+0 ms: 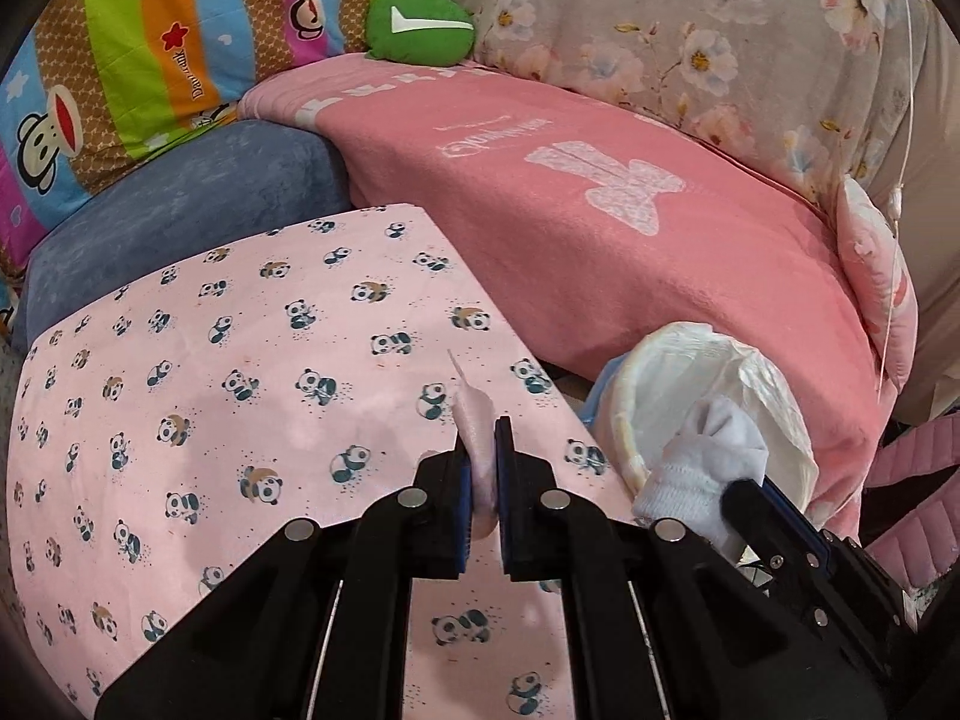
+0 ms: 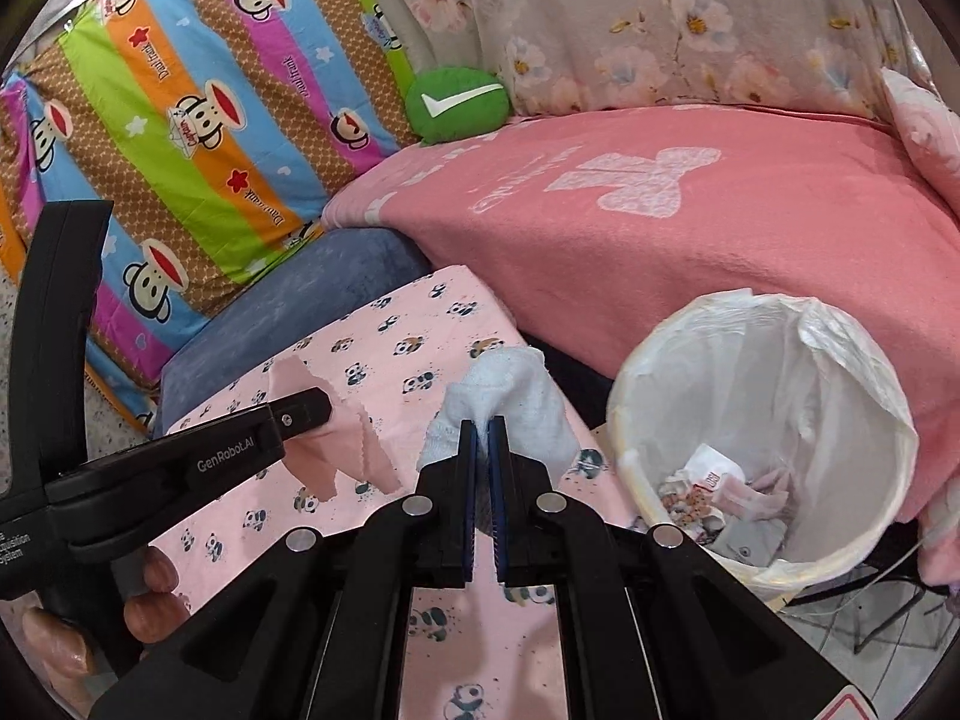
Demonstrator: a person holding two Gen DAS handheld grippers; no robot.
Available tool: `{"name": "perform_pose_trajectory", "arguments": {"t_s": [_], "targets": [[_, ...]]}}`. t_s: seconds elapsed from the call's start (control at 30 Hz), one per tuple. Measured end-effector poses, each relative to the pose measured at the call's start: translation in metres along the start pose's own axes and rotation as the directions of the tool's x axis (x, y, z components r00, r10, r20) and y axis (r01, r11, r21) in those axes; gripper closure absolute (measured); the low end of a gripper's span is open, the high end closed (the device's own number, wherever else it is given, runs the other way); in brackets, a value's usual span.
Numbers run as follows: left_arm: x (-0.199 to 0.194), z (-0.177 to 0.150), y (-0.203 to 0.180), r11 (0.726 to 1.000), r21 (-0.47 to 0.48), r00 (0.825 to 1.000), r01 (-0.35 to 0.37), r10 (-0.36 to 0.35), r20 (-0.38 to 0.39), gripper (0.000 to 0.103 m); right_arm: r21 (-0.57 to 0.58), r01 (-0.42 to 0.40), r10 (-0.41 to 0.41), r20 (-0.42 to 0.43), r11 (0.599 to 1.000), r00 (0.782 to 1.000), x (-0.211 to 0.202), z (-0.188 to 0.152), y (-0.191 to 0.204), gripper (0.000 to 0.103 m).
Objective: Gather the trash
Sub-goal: 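Carry the pink cloth and light blue sock with both grippers over the bin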
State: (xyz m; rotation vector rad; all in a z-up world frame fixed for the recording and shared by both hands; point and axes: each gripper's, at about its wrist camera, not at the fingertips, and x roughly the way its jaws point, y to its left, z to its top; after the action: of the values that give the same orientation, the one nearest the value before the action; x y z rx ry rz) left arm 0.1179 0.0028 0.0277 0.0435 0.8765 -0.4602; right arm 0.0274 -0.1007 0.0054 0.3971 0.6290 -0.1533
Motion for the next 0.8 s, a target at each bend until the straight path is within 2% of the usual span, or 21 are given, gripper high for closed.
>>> {"name": "perform_pose_trajectory", "arguments": {"t_s": [0.4, 0.8], "targets": [[-0.018, -0.007, -0.064, 0.995, 0.091, 0.999, 0.048, -0.05, 0.019, 0.097, 0.106, 0.03, -0.037, 0.069, 0.994, 0.997, -0.054, 0.0, -0.064, 0.097], [-0.019, -0.011, -0.108, 0.983, 0.164, 0.997, 0.076, -0.079, 0.012, 0.096, 0.147, 0.039, -0.054, 0.105, 0.988, 0.993, -0.078, 0.005, -0.098, 0.097]]}}
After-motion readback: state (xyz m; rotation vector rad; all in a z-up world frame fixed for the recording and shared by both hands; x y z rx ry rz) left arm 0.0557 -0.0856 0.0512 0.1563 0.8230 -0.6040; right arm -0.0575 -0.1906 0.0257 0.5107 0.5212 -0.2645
